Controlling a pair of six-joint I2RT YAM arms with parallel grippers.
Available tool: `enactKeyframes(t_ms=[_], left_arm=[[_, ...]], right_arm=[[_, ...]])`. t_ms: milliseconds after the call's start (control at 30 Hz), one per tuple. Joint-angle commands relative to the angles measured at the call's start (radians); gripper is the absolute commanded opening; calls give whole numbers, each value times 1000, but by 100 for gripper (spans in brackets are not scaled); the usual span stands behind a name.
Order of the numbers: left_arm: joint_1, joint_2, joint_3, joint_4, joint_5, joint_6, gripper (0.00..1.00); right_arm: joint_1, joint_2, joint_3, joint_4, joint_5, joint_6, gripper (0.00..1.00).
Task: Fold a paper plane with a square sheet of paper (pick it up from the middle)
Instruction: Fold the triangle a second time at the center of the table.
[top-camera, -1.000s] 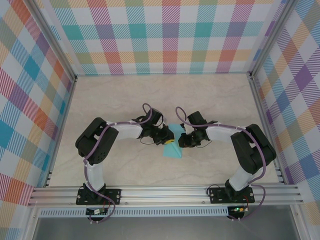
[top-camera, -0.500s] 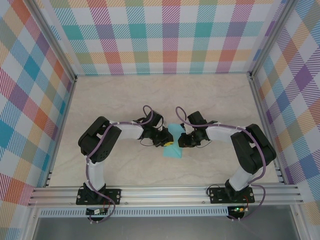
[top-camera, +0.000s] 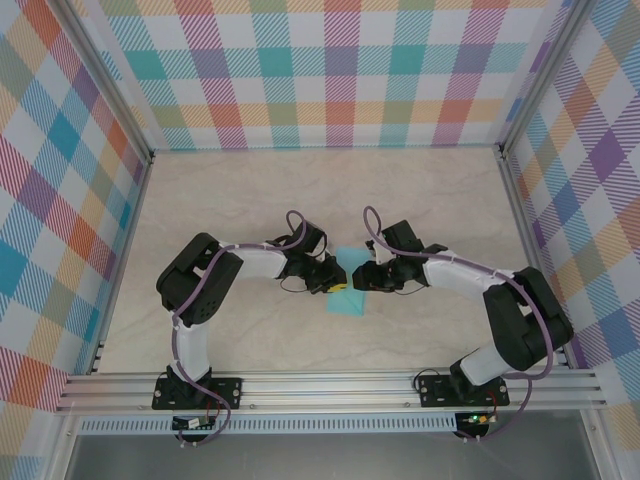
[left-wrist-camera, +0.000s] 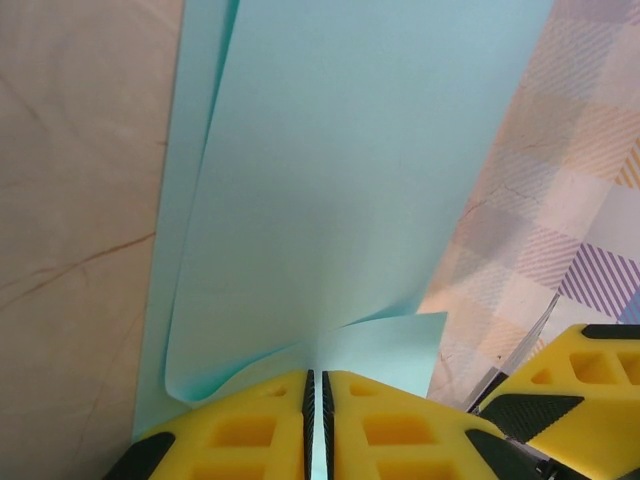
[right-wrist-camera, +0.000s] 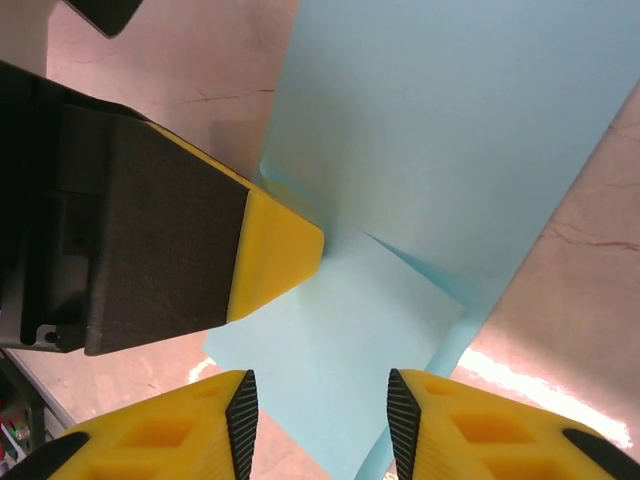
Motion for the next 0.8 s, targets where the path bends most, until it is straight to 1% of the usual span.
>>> enactKeyframes(t_ms=[0, 67, 167, 233, 333, 700, 767], left_arm=[[-10, 24, -9, -11, -5, 20, 13], [-10, 24, -8, -10, -4, 21, 13], [-10, 27, -3, -11, -3, 21, 13], [-10, 25, -2, -9, -1, 21, 13], [-10, 26, 0, -9, -1, 21, 13], [-10, 23, 0, -7, 1, 19, 13], [-10, 23, 3, -11, 2, 19, 13]], right_arm=[[-6, -7, -31, -3, -22, 57, 42], [-6, -1, -33, -1, -11, 70, 42], [-6, 22, -32, 30, -59, 89, 37], [-6, 33, -36, 44, -61, 105, 36], [-6, 48, -29, 21, -37, 107, 36], [-6, 60, -34, 17, -34, 129, 35], [-6, 47, -29, -12, -1, 135, 34]])
